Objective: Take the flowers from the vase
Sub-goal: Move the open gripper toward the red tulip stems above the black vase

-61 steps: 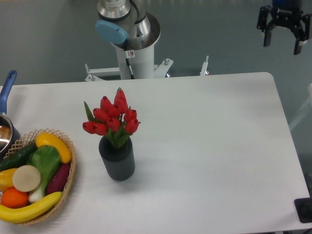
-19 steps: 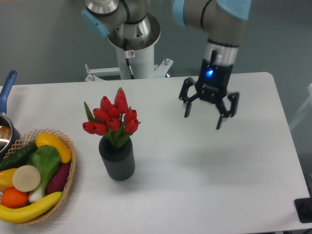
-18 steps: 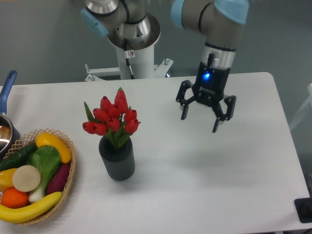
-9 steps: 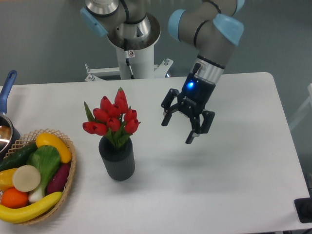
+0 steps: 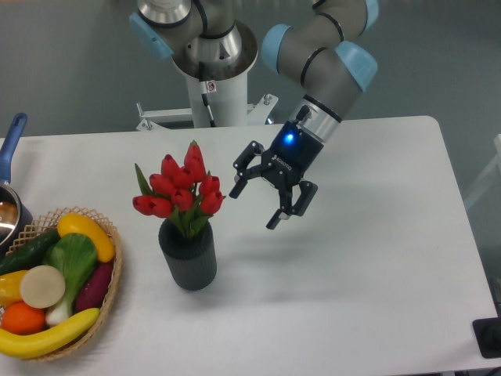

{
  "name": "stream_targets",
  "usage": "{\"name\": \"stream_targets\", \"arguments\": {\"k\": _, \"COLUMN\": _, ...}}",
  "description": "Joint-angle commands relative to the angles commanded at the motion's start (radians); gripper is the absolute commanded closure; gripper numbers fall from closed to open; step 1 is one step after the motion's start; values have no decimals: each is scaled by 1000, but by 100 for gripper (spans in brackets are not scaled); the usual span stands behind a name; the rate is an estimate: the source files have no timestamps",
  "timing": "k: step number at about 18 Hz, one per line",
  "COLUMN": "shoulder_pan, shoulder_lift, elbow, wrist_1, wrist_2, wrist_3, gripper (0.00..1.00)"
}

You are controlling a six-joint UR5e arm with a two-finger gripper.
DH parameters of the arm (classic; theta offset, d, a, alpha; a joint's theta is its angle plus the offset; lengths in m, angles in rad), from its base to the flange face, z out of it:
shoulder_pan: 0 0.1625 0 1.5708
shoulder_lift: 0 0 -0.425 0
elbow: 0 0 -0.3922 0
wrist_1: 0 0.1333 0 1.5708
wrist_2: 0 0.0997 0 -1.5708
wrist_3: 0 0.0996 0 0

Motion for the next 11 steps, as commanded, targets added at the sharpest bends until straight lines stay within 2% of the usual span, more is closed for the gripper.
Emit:
{"name": "stream_targets", "arguments": {"k": 5, "shoulder_pan": -6, "shoulder_lift": 15, "elbow": -31, "wrist_1": 2, "wrist_2": -2, "wrist_3": 11, "gripper": 0}}
{"name": "stream_targets", "arguments": {"k": 8, "shoulder_pan": -35, "shoulder_lift": 5, "elbow": -40, "wrist_1": 2, "wrist_2": -15, "wrist_3": 43, "gripper": 0}}
{"name": "stream_targets", "arguments": {"k": 11, "shoulder_pan": -58, "shoulder_lift": -12, "elbow": -48, "wrist_1": 2, "wrist_2": -93, "wrist_3": 72, "gripper": 0}}
